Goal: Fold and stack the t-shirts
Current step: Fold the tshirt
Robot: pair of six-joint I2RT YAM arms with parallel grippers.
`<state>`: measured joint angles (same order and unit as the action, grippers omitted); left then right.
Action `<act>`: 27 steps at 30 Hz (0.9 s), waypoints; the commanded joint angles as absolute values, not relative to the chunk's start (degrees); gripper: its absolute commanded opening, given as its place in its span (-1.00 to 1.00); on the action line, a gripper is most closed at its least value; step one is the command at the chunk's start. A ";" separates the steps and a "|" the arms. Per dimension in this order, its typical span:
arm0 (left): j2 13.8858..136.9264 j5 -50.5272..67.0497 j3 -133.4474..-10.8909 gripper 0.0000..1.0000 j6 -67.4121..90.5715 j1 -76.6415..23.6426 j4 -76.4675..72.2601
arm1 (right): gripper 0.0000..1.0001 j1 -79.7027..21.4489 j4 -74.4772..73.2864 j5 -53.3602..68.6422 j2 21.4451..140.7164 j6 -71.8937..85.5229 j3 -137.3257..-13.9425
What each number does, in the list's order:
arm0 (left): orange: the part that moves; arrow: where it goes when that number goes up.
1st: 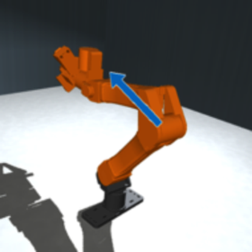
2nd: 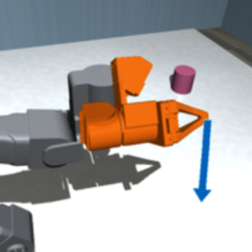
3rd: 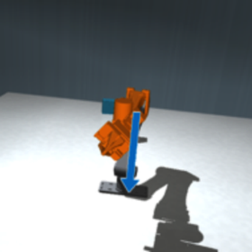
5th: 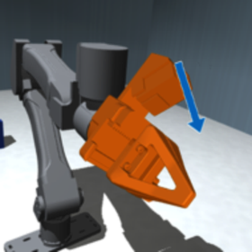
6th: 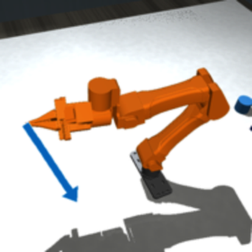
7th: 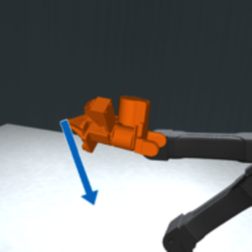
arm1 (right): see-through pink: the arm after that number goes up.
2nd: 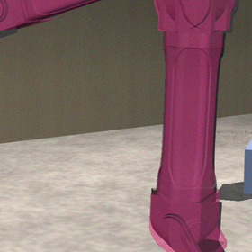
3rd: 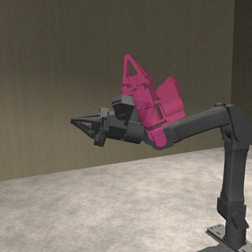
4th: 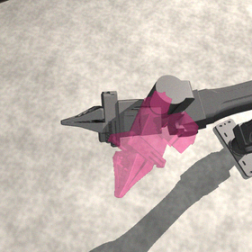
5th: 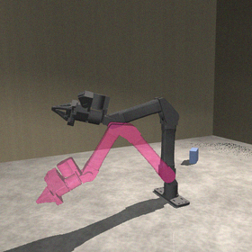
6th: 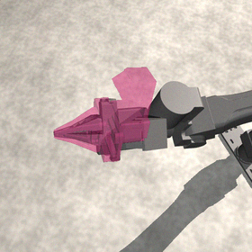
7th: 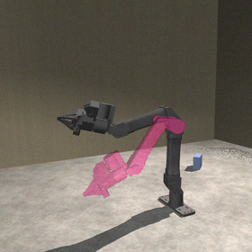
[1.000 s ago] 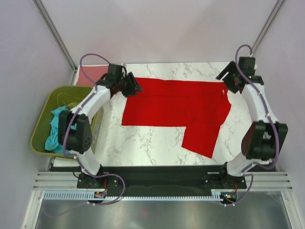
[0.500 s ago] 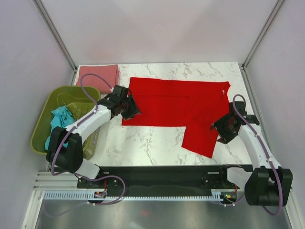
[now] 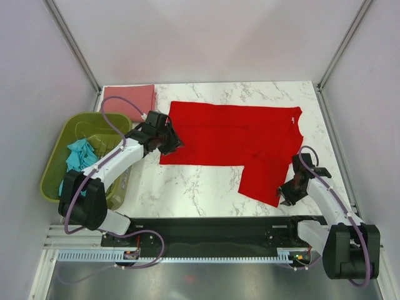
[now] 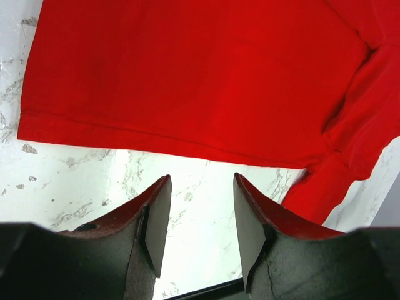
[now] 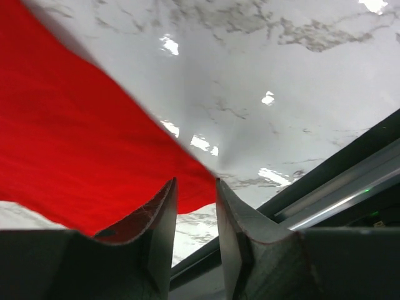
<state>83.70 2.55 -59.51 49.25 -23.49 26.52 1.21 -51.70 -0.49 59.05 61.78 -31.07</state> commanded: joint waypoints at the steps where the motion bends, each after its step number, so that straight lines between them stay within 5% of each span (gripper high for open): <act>1: 81.74 0.18 -60.12 0.03 50.80 -23.38 25.49 | -0.21 0.44 -51.50 -3.33 57.49 63.72 -28.83; 15: 83.76 -2.02 -60.21 -0.02 52.47 -23.38 25.58 | -0.14 -3.25 -46.22 -1.30 55.99 66.01 -22.41; 17: 83.15 -2.55 -59.77 -0.04 53.96 -23.38 25.75 | -0.47 -3.25 -46.84 -1.41 54.50 65.83 -22.59; 18: 82.88 -3.42 -59.50 -0.04 55.53 -23.38 26.27 | -0.90 -3.25 -47.54 -1.67 53.88 65.83 -23.02; 19: 82.53 -3.95 -59.07 -0.05 56.50 -23.38 26.45 | -1.00 -3.25 -48.24 -2.19 52.75 65.83 -23.64; 27: 78.57 -8.61 -54.93 -0.04 69.50 -23.38 31.45 | -1.00 -3.34 -51.25 -3.79 50.19 63.37 -32.95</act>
